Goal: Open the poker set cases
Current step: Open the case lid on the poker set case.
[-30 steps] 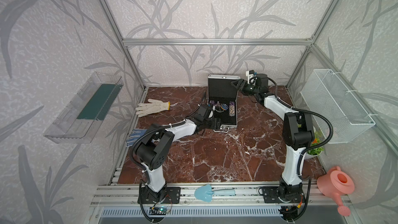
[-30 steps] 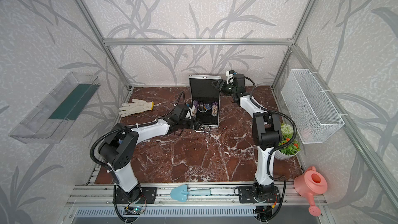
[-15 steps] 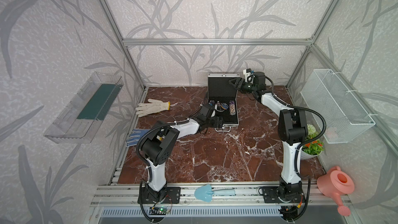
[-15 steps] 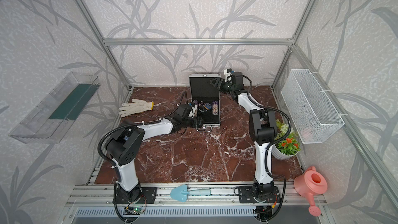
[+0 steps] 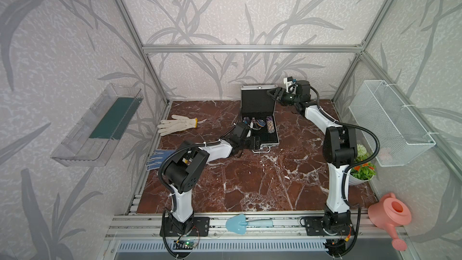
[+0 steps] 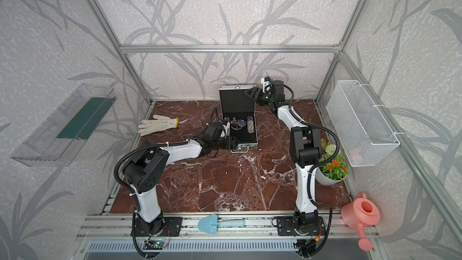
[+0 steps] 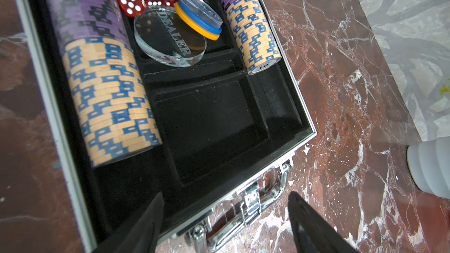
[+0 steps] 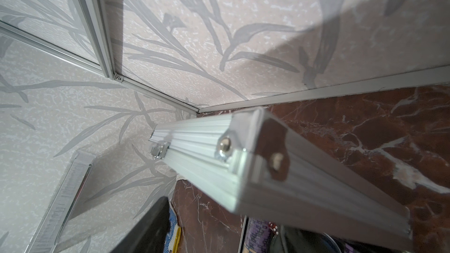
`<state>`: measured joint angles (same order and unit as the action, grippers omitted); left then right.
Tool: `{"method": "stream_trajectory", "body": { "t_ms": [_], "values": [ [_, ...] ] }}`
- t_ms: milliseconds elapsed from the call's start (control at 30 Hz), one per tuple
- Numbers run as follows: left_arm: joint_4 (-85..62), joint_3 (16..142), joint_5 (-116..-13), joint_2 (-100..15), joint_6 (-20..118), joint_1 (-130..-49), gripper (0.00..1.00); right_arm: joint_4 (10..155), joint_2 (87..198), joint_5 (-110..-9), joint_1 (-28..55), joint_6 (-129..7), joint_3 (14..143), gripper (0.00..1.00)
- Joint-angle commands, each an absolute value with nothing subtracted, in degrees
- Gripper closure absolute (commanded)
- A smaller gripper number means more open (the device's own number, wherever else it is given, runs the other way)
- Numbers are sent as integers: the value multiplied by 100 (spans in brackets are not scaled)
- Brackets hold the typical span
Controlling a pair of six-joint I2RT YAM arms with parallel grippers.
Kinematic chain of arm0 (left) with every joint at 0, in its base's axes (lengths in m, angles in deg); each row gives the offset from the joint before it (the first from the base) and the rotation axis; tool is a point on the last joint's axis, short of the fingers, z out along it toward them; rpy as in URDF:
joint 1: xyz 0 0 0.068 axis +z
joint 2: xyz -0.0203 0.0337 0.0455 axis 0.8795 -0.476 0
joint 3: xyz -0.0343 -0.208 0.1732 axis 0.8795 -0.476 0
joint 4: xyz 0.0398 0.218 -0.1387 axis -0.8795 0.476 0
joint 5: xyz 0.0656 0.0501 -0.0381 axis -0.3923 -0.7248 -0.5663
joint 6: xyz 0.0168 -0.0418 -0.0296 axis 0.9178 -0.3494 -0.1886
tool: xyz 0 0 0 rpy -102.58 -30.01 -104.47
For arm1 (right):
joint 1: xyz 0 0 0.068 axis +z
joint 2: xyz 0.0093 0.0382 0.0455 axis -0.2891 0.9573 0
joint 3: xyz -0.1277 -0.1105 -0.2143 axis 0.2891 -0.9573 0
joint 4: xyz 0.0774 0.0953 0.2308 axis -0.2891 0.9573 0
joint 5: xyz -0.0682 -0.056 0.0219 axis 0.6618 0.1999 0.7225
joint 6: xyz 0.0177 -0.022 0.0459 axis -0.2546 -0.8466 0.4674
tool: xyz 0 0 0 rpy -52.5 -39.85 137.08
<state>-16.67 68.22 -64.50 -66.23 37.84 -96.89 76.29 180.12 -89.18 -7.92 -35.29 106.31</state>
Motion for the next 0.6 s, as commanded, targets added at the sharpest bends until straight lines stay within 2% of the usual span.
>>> {"method": "stream_trajectory", "body": {
  "t_ms": [0,567],
  "values": [
    [-1093,6734,-6528,-6344,3899,-9687,18,7648,18063,-9002,-854,-3613,10812,31],
    [-742,6500,-6961,-4984,4193,-9632,12,7960,17498,-9013,-859,-3814,10653,31]
  ]
}}
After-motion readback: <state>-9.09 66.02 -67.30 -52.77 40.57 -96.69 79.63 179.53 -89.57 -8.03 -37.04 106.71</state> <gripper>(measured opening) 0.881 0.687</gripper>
